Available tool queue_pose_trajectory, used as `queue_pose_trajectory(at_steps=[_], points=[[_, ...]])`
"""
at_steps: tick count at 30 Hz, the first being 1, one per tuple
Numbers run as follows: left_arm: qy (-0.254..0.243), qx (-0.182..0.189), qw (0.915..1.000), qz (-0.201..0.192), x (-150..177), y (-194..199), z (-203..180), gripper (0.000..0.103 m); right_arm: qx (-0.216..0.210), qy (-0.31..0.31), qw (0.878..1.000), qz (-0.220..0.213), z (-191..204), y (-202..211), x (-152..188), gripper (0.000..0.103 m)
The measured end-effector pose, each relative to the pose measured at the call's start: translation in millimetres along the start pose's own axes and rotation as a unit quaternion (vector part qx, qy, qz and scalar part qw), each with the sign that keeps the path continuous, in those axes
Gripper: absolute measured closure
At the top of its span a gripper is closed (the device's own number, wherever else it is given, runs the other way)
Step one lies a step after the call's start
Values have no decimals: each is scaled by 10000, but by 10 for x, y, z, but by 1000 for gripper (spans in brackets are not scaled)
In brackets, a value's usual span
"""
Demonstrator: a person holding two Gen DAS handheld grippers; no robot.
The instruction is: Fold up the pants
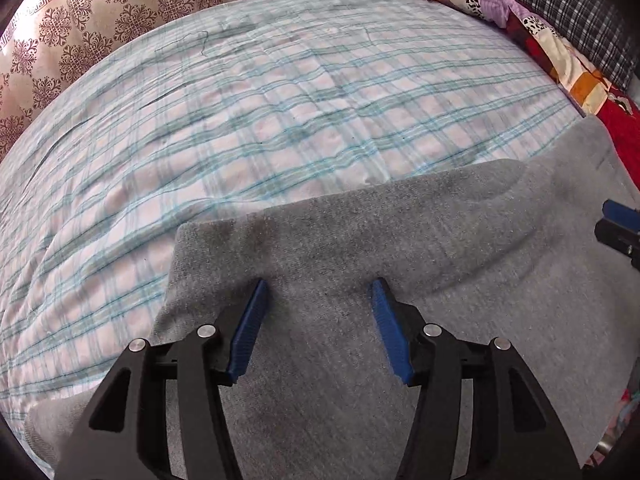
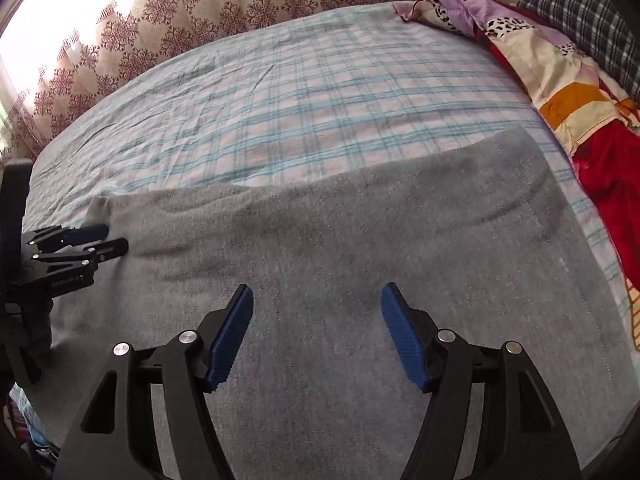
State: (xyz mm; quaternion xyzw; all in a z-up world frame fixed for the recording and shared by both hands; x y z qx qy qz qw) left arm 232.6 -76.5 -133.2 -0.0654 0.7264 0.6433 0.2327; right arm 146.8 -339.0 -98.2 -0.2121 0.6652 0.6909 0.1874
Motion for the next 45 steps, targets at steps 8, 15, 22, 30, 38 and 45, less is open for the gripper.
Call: queue_pose_trajectory(at_steps=[8, 15, 22, 30, 38, 45], points=[[13, -58, 10000, -78, -6, -21, -9, 44, 796, -792, 9936, 97, -1028, -307, -237, 41], [-80, -176, 9997, -136, -2, -35, -35, 42, 746, -671, 9950, 1, -1068, -345, -203, 43], [5, -371, 9993, -75, -29, 29, -73, 37, 532, -799, 9930, -687, -1164, 305, -70, 40], [-182, -25, 9995, -265, -99, 342, -512, 28, 533, -1809, 9786, -821, -1740, 874, 694, 34], [-405, 462, 9977, -302, -94, 579, -1037, 27, 172, -2092, 9758, -615, -1735, 774, 1141, 34], [-618, 532, 9964, -228, -14, 590, -1308, 27, -98, -2118, 9754, -598, -1539, 645, 1221, 50]])
Point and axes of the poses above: each gripper's, at about its wrist camera, not at the fingertips, and y roughly against the way its jaws point, z to its left, x to its underside, the point moved 5 cm from there along -y, roughly the way its jaws point, and after that the axes turned 9 degrees about y, right-handed, at the moved point
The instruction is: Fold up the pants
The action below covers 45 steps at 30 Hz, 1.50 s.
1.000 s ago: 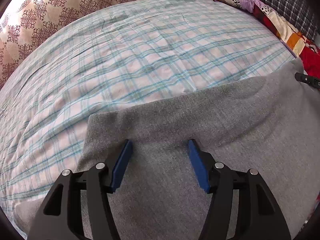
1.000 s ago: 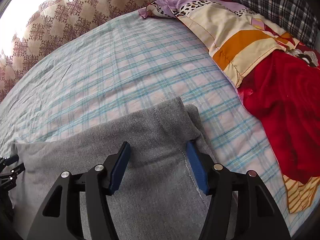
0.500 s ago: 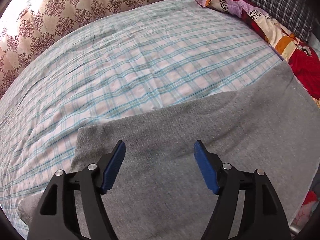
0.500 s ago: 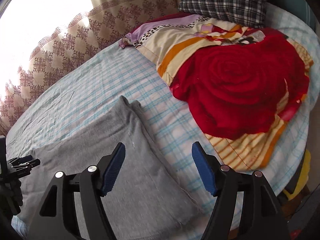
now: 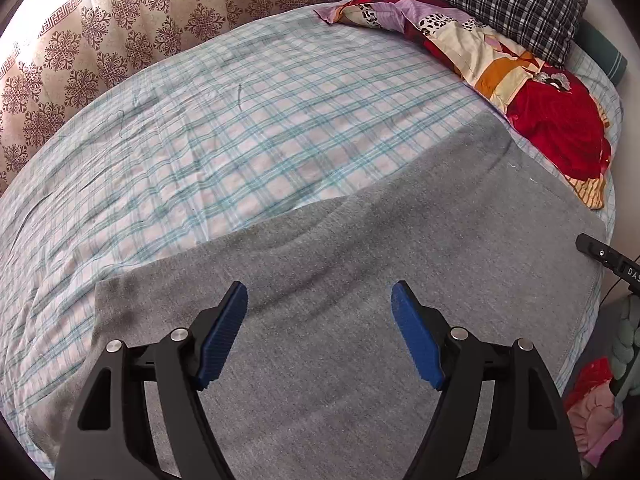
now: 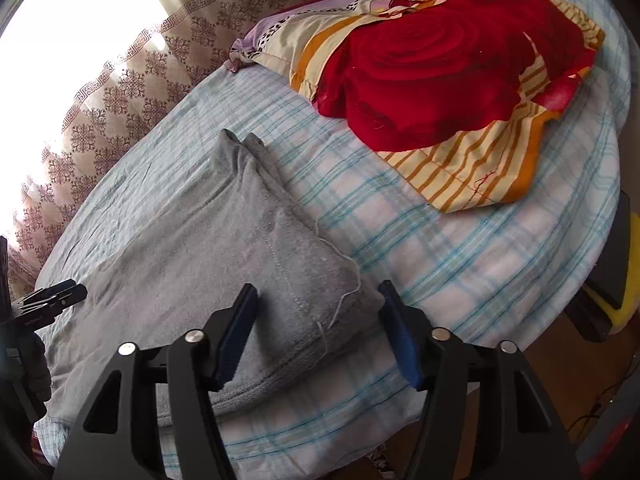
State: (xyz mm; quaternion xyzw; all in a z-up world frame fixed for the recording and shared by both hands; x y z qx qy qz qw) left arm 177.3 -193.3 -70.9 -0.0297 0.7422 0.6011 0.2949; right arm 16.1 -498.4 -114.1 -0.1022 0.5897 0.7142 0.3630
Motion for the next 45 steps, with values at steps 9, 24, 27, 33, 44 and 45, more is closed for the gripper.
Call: queue_pose_trajectory(at_steps=[9, 24, 27, 33, 44, 45], points=[[18, 437, 9988, 238, -12, -37, -250, 27, -260, -172, 9993, -212, 39, 109, -104, 77], [381, 1847, 9805, 559, -481, 140, -868, 20, 454, 2381, 9654, -964, 1286, 540, -77, 82], [487, 2128, 9743, 560, -585, 196, -976, 13, 489, 2812, 9531, -1009, 1503, 542, 25, 82], [467, 2504, 9639, 776, -614, 136, -1164, 8, 446, 3362, 9348, -1052, 1818, 537, 206, 82], [409, 2469, 9596, 1283, -496, -115, -1141, 44, 233, 3916, 9138, -1049, 2165, 547, 439, 82], [475, 2469, 9586, 1335, -484, -130, -1102, 60, 221, 3923, 9135, -1051, 2174, 549, 434, 82]])
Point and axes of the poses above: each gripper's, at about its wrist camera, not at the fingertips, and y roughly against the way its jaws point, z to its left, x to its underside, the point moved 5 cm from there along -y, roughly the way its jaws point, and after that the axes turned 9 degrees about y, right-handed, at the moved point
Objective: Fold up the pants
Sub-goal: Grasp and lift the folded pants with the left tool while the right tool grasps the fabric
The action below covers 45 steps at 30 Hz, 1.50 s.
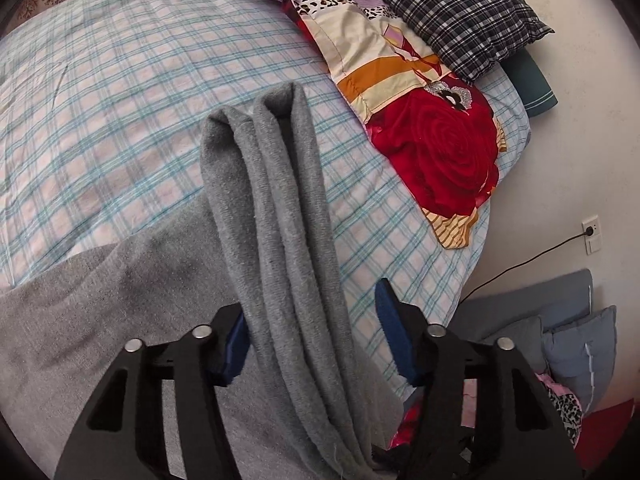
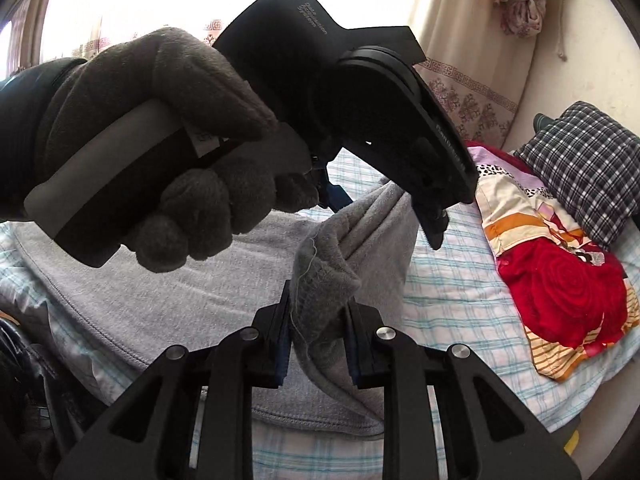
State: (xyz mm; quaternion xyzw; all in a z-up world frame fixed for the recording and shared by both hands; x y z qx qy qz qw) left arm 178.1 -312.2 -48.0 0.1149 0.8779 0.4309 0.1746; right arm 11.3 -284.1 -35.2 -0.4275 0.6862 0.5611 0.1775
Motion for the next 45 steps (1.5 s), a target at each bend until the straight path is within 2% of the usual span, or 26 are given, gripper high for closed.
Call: queue_pose_trajectory(at_steps=[1, 3, 4, 13, 23, 31, 37, 43, 45], points=[[83, 41, 10000, 1, 6, 17, 47, 76, -13, -7, 10000, -10, 1, 8, -9, 82], [206, 107, 9997, -42, 26, 88, 134, 85, -52, -32, 10000, -32, -2, 19, -28, 81], [205, 104, 9997, -90, 41, 138, 164, 85, -94, -57, 9999, -55, 0, 31, -43, 81], [320, 175, 9974, -615, 246, 732, 465, 87, -509, 219, 9978, -359, 313, 197, -303, 81], [765, -96, 9908, -1110, 729, 1242, 1245, 87, -1252, 721, 9890, -329, 1065, 182, -523, 81], [1234, -166, 9846, -1229, 1017, 1269, 1879, 87, -1632, 932, 9822, -65, 1540, -12, -564, 82], [1312, -214, 9823, -1319, 1097, 1227, 2103, 87, -1751, 955, 9798, 158, 1723, -153, -582, 81], [1343, -435, 9820, -1255, 1195, 1059, 2287, 87, -2059, 771, 9750, 324, 1708, -190, -563, 69], [1384, -423, 9816, -1249, 1208, 1032, 2322, 87, -2151, 645, 9740, 292, 1644, -132, -565, 62]])
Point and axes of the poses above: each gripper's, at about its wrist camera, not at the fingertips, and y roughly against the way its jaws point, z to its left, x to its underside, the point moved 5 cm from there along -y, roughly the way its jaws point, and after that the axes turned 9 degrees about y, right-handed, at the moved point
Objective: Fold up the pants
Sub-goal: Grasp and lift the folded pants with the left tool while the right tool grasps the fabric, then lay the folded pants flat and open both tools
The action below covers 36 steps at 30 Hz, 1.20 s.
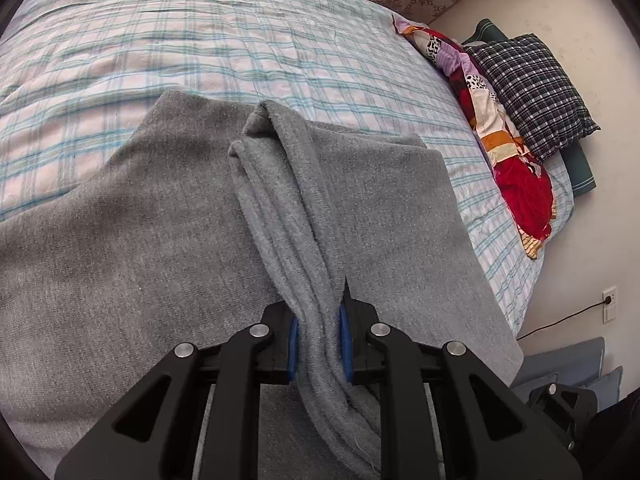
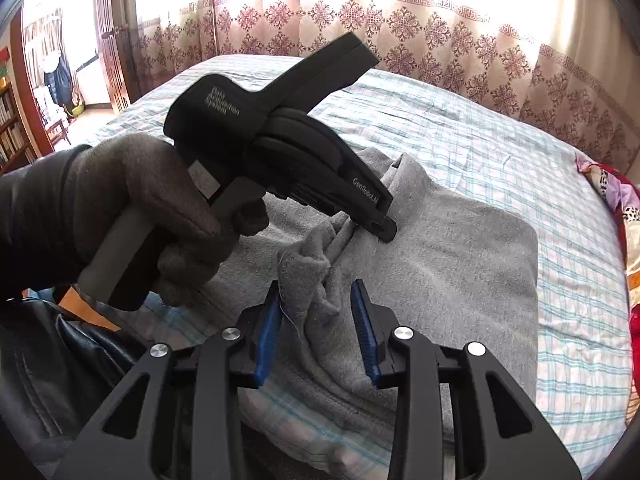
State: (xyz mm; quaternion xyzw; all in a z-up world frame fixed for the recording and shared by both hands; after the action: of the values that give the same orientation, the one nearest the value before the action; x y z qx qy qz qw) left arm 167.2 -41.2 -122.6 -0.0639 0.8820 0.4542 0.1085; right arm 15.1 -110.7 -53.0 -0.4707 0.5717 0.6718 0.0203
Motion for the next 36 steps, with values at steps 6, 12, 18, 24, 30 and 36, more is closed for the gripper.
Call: queue_pose_trajectory(at_steps=[6, 12, 18, 24, 30, 36], points=[[56, -66, 10000, -17, -18, 32, 10, 79, 53, -873, 9960, -186, -509, 466, 295, 60], [103, -331, 9994, -89, 23, 148, 12, 71, 809, -2176, 9726, -80, -1219, 948, 964, 60], [-178, -488, 9977, -444, 99, 456, -151, 65, 727, -2451, 9666, 189, -1276, 889, 1198, 60], [-911, -422, 9936, -526, 296, 518, -560, 61, 654, -1980, 9743, 846, -942, 585, 1206, 55], [-1468, -540, 9867, -450, 502, 369, -758, 55, 560, -2340, 9668, 857, -951, 452, 1177, 55], [-1350, -529, 9890, -293, 540, 208, -680, 55, 558, -2983, 9485, 904, -1125, 395, 1274, 54]])
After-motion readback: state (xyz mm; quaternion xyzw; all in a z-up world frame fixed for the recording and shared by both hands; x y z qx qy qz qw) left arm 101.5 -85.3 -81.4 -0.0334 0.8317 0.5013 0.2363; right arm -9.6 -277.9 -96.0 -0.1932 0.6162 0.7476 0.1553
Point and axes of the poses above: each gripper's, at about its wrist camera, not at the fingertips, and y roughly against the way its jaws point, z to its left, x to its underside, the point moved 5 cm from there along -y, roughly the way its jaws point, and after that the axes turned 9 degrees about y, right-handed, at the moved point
